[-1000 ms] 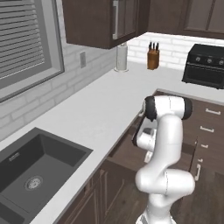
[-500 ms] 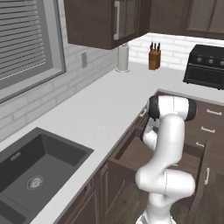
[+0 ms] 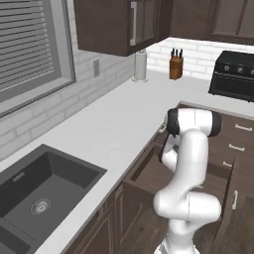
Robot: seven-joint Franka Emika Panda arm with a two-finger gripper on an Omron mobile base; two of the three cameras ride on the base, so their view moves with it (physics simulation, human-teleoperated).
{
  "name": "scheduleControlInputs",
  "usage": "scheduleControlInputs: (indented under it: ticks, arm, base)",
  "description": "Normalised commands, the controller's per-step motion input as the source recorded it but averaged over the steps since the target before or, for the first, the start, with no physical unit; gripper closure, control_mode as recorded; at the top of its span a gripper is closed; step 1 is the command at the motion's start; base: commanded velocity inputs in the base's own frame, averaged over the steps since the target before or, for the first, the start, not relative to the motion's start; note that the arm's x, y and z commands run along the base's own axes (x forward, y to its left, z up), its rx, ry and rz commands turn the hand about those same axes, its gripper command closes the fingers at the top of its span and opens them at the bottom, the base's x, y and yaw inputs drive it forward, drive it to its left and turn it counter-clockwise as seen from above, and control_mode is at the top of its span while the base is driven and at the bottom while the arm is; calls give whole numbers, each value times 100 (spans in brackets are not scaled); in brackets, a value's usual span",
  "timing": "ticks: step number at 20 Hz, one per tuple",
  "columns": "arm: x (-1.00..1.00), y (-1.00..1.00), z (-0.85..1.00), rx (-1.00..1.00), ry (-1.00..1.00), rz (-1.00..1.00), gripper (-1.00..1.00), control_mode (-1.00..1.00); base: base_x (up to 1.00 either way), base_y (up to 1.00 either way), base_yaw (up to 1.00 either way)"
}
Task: Take a straw from the drawer in front and place it inside the glass cup on the dining counter.
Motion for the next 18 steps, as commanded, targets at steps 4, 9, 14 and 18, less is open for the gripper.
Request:
scheduleControlInputs:
  ticks: [4,9,14,18]
  arm:
    - [-88,-13,-20,-4,0,-16,100,-100]
    - [-36,0,-26,-12,0,-17,100,-100]
    - [-7,-1,36,-8,-1,-13,100,-100]
    - [-10,-6,100,0,-15,-5,100,-100]
  base:
    - [0,0,0]
    - [0,0,0]
    - [0,0,0]
    - [0,0,0]
